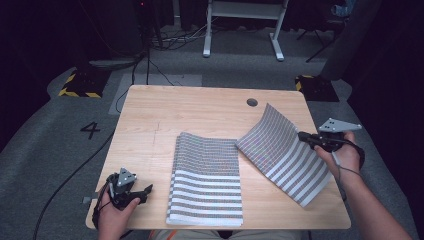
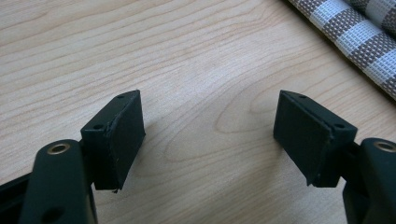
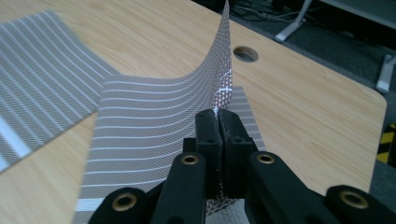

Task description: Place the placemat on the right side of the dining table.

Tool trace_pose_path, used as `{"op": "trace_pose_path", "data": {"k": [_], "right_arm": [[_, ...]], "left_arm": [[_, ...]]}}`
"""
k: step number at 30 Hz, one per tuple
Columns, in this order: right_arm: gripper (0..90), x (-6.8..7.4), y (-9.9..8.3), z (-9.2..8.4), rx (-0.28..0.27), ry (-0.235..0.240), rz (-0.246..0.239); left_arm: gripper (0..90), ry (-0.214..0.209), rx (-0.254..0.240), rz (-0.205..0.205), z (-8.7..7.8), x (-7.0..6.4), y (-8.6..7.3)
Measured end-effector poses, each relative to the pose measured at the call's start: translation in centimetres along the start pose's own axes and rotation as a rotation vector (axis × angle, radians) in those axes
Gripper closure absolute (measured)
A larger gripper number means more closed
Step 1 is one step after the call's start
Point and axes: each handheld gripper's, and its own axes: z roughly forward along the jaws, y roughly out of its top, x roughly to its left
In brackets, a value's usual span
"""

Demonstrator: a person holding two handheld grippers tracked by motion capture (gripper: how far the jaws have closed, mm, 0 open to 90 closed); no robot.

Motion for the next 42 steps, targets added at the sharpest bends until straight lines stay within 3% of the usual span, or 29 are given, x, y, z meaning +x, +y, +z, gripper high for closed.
{"op": "trace_pose_path", "data": {"k": [10,11,14,17,21,26,30,35,42], "right_arm": [[88.3,4.7,2.1,-2.6,-0.051,0.096,-0.062],[88.2,5.8,2.3,-2.9,-0.058,0.118,-0.066],[88.2,7.1,2.4,-3.1,-0.044,0.145,-0.085],[88.3,8.5,2.3,-3.0,-0.034,0.185,-0.083],[88.2,10.2,2.2,-2.8,-0.013,0.227,-0.125],[88.1,12.5,1.7,-2.2,0.014,0.313,-0.131],[88.1,13.4,1.3,-2.1,0.019,0.336,-0.135],[87.9,15.7,0.4,-1.4,0.049,0.410,-0.155],[85.3,17.7,-0.4,-0.6,0.083,0.491,-0.160]], "left_arm": [[24.9,0.000,0.000,0.000,0.0,0.0,0.0],[24.8,-0.001,0.000,0.001,0.0,0.0,0.0],[24.8,-0.001,0.000,0.001,0.0,0.0,0.0],[24.5,-0.002,0.001,0.001,0.0,0.0,0.0],[24.6,-0.002,0.001,0.001,0.0,0.0,0.0],[24.1,-0.012,0.002,0.000,0.0,0.1,0.0],[23.9,-0.010,0.005,0.001,0.0,0.1,0.0],[23.7,-0.006,0.002,0.004,0.0,0.0,0.0],[23.6,-0.006,0.002,0.004,0.0,0.0,0.0]]}}
